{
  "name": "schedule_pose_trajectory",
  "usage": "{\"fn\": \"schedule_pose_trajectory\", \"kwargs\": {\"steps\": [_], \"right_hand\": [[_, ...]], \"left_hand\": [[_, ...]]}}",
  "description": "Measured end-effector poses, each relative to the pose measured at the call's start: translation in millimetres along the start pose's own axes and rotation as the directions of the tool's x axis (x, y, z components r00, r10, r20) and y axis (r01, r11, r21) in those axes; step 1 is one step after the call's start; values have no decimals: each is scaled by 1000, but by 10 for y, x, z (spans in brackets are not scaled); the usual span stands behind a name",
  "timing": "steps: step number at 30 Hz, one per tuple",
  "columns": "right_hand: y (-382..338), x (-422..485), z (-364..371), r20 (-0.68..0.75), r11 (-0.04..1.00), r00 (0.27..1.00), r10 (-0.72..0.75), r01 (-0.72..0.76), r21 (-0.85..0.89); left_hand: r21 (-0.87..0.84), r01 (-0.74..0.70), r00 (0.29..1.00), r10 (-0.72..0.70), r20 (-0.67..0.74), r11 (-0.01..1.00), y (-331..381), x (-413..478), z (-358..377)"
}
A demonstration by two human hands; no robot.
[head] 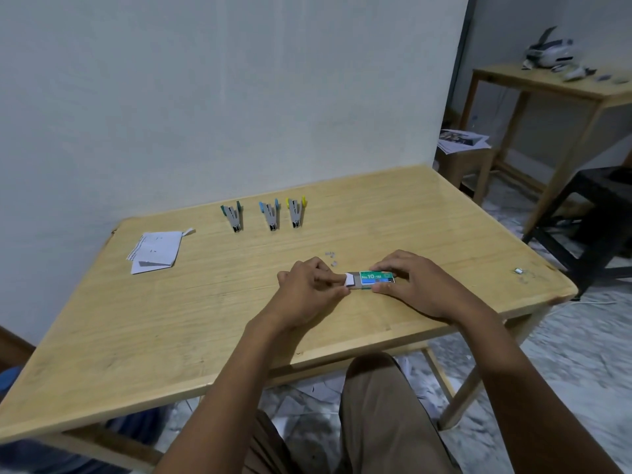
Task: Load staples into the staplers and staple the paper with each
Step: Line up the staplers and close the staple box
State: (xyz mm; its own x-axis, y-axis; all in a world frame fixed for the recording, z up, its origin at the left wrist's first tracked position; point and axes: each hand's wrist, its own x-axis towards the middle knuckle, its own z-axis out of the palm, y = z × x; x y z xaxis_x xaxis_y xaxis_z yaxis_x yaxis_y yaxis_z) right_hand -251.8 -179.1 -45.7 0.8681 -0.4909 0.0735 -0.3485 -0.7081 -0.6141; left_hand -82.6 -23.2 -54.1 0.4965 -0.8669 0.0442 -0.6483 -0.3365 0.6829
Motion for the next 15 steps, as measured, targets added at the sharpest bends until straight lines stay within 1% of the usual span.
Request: {"fn": "schedule_pose_trajectory", "kwargs": {"steps": [4,8,11,13,15], "right_hand": [[-25,-3,23,-7,1000,1000,-3,3,-9],[-19,-7,30,-2,1000,1000,-4,4,-5],[-17,-7,28,-1,1000,1000,-12,12,-1],[-21,-6,28,-1,1000,1000,-15,15,0],[-22,-5,29,0,1000,1000,-19,19,1]], "left_hand": [[-35,-21,999,19,-38,999,24,15,59],[-30,-41,996,38,-83,999,83,22,118],[-55,-37,993,31,-113,998,102,24,129],[-61,-32,992,24,-125,998,108,26,142],[-44,-58,991,52,-123,997,125,20,157]]}}
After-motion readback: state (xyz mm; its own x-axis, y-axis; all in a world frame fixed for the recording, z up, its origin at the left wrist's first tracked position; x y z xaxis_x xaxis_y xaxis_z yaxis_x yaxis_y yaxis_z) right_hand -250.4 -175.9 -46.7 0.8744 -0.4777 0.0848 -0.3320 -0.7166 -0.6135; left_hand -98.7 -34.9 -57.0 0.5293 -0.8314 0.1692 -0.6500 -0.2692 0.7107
